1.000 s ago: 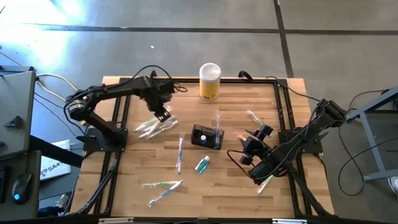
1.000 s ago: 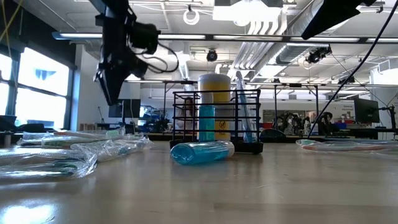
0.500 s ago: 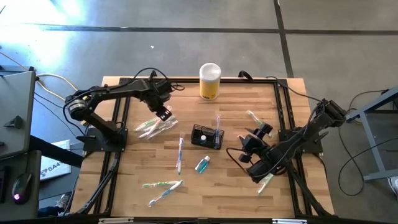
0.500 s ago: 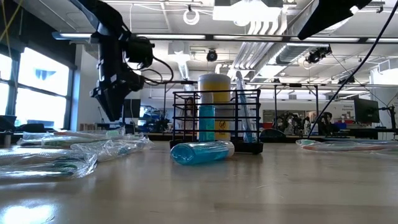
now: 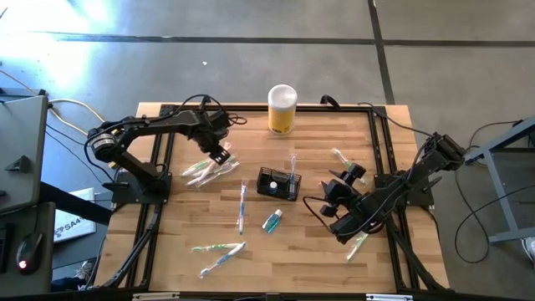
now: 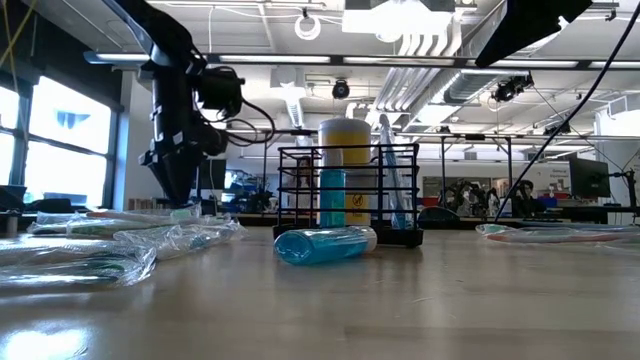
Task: Pick & Place toothbrushing station
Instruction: Put the green toothbrush into the wire organizer, then put the orange toothbrush into the wire organizer
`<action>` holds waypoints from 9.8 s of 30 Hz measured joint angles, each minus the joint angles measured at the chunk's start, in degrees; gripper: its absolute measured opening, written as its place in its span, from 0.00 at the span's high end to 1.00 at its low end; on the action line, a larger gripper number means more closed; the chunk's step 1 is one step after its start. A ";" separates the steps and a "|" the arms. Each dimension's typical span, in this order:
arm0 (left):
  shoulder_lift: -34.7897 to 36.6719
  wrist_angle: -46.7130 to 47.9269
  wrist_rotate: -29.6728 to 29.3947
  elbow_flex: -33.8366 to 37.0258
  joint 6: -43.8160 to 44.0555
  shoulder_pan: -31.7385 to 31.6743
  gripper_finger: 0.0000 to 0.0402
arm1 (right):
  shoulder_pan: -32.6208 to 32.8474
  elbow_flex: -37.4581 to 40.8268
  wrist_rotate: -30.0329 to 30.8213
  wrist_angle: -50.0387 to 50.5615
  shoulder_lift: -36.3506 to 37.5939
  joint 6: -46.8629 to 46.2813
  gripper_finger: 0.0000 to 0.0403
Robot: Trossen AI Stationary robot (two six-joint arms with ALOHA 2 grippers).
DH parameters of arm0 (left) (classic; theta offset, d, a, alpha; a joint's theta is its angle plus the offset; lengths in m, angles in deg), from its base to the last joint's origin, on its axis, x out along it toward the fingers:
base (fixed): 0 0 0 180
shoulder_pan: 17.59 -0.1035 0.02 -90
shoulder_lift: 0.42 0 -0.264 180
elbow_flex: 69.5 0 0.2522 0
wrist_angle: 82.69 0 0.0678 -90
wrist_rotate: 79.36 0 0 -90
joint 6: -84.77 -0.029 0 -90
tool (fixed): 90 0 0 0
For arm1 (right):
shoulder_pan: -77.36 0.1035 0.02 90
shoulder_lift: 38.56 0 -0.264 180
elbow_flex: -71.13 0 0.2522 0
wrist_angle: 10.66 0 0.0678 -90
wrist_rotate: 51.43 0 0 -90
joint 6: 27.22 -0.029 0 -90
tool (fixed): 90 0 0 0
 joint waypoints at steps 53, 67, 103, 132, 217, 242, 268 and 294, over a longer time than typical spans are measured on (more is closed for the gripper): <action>0.57 4.53 -4.43 -4.37 0.01 3.20 1.00 | 0.00 0.00 -1.27 0.02 0.00 1.70 0.51; 13.62 2.00 -10.11 -27.31 -2.95 24.39 1.00 | 0.02 0.00 -1.68 -0.16 0.00 1.06 0.51; 15.93 -92.27 -6.01 19.25 -7.28 31.12 1.00 | -0.02 0.01 10.51 -3.04 -0.02 1.25 0.51; 1.63 -98.35 -10.01 19.30 -4.41 31.15 1.00 | 0.11 0.01 10.73 -3.45 -0.02 1.24 0.51; 19.64 -65.71 -1.25 17.80 -7.80 31.14 0.81 | -0.04 0.25 10.52 -3.50 -0.01 1.22 0.51; 23.73 -19.50 -17.33 13.31 1.34 11.77 0.81 | -7.96 5.51 7.72 -12.90 0.00 5.88 0.51; 10.69 -26.26 -9.24 13.31 -3.48 3.72 0.81 | -7.75 5.51 7.56 -13.55 0.00 6.19 0.51; 9.99 -22.70 -9.86 13.33 7.67 3.74 0.51 | -7.75 5.49 7.32 -13.54 0.00 6.23 0.51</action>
